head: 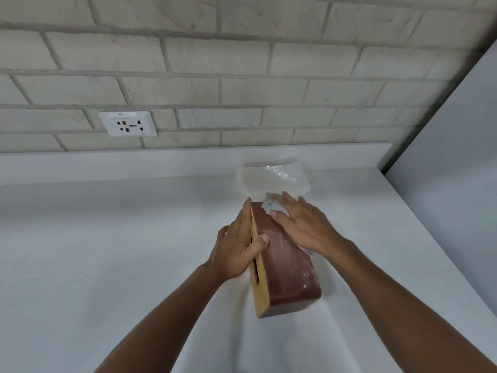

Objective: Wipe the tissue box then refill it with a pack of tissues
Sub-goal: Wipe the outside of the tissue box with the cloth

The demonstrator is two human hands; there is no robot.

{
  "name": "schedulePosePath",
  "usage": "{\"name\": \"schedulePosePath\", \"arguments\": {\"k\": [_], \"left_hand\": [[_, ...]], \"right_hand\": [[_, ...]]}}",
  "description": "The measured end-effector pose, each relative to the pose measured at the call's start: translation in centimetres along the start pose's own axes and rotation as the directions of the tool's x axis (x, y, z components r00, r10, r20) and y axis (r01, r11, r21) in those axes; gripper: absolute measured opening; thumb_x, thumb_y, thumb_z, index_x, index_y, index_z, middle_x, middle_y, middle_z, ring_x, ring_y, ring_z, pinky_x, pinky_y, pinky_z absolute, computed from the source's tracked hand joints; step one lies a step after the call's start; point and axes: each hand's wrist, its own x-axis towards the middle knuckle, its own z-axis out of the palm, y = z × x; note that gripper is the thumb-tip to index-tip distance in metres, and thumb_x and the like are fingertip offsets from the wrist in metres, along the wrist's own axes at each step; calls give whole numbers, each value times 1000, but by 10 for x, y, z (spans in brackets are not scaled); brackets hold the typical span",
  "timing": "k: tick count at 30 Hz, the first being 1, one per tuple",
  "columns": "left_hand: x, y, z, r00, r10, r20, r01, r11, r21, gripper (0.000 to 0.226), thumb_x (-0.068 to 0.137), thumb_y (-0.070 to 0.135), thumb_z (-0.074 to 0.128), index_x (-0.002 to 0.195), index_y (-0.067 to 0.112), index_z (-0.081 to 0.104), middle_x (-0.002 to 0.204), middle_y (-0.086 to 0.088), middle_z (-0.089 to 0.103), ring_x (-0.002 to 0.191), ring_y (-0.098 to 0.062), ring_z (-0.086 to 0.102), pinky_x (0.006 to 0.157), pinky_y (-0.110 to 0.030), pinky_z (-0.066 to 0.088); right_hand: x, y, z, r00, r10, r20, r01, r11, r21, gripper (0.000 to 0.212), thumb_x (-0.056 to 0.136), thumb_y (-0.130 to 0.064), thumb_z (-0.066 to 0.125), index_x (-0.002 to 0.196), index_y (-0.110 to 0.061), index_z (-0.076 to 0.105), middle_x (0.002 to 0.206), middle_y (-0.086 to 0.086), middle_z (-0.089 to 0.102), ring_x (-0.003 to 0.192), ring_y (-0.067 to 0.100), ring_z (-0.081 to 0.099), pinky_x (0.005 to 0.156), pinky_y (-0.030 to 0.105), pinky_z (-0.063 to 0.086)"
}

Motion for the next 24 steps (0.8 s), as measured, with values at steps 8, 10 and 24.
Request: {"name": "schedulePosePath", "arguments": {"k": [8,10,24], "left_hand": [[0,4,-2,998,-39,42,40,999,-19,93,91,74,22,165,27,-12,173,12,12,152,-15,35,120,-49,30],[0,4,-1,998,-41,44,42,999,-27,94,90,74,21,165,27,-11,174,12,8,154,-15,31,120,-47,31],[0,7,-4,999,-19,38,20,999,-37,92,92,72,22,166,27,-8,172,16,13,151,-12,33,119,-42,33]], "right_hand": [[-1,6,5,999,35,-33,-34,998,49,46,104,-46,35,149,-38,34,160,-10,27,149,22,19,118,43,21],[-6,2,15,996,-90,14,90,996,8,44,103,-44,36,147,-39,38,159,-13,28,148,16,20,117,42,24],[-1,-13,6,995,-91,-48,90,996,-13,43,106,-32,38,149,-29,37,157,-10,32,144,12,25,111,23,16]]}}
